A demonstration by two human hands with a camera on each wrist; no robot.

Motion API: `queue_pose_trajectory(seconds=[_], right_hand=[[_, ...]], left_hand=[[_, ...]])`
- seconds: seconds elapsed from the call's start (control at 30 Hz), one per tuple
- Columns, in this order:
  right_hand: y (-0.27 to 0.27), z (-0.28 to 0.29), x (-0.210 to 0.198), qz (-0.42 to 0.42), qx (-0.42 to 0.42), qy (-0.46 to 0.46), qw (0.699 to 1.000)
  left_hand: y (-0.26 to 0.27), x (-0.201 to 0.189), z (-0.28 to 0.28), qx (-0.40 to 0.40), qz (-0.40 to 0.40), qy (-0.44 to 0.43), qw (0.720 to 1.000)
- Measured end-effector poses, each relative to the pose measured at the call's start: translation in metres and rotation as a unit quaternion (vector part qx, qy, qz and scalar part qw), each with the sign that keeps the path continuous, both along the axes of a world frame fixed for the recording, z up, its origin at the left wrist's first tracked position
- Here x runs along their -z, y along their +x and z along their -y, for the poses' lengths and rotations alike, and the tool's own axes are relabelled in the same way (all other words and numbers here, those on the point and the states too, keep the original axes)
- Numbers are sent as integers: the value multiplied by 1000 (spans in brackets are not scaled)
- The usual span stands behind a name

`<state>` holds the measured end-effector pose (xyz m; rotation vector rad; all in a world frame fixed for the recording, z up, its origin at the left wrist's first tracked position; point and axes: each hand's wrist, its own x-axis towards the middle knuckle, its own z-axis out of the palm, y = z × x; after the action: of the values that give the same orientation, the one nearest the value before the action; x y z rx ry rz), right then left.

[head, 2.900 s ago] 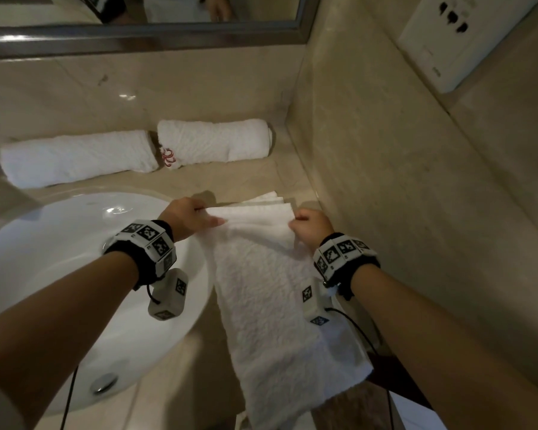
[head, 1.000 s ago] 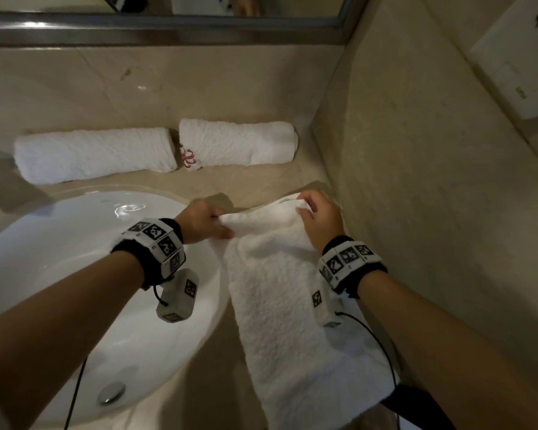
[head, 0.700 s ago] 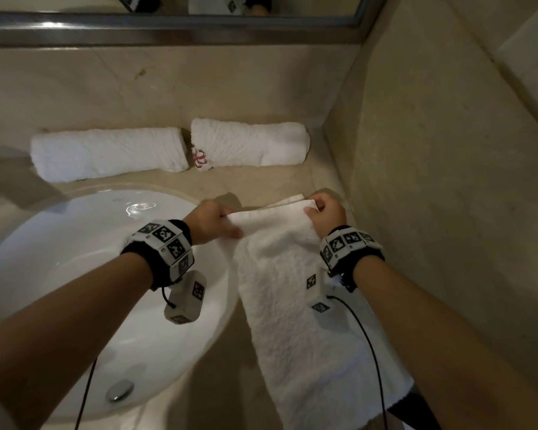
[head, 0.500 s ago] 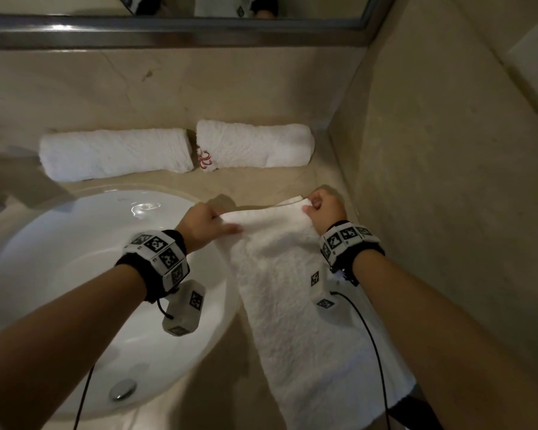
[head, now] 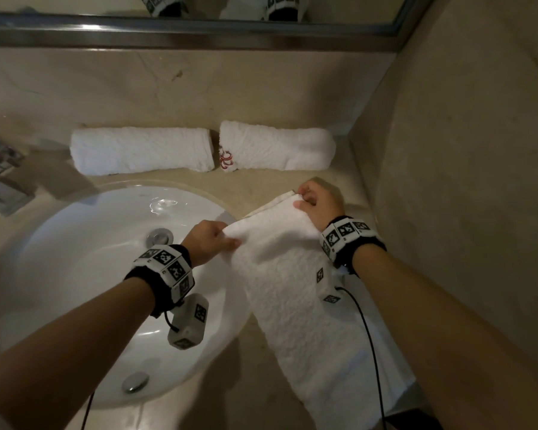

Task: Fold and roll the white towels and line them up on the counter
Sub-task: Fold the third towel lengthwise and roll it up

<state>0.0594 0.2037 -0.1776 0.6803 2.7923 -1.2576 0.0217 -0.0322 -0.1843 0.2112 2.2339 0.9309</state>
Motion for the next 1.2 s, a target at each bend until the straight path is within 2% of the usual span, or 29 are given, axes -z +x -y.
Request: queue_pose_trajectory(seconds=[0.2, 0.33, 0.4, 0.53, 0.63, 0.7, 0.83, 0.97, 1.1, 1.2], right_hand=[[-15, 3, -7, 53, -101, 127, 985], [-23, 6, -6, 67, -100, 163, 979], [-26, 7, -8, 87, -83, 136, 983], [-25, 5, -13, 127, -16, -17, 992], [-22, 9, -14, 104, -11, -101, 989], [-21, 10, -18, 69, -27, -113, 991], [-18, 14, -15, 40, -60, -82, 994], [-21, 14, -3, 37, -49, -48, 997], [-32, 13, -1, 66, -88, 46, 993], [-35, 18, 1, 58, -87, 107, 989]], left_hand=[[2, 4, 6, -59, -3, 40, 997], [2, 7, 8, -83, -11, 64, 994], [0, 8, 10, -104, 4, 91, 990], [-2, 6, 12, -117, 29, 112, 986], [-4, 5, 12, -97, 14, 94, 991], [-5, 4, 12, -84, 6, 85, 993], [-6, 5, 11, -78, 1, 84, 993], [-6, 7, 12, -84, 9, 86, 993], [-7, 8, 16, -87, 21, 84, 992], [-10, 8, 17, -92, 38, 58, 993]])
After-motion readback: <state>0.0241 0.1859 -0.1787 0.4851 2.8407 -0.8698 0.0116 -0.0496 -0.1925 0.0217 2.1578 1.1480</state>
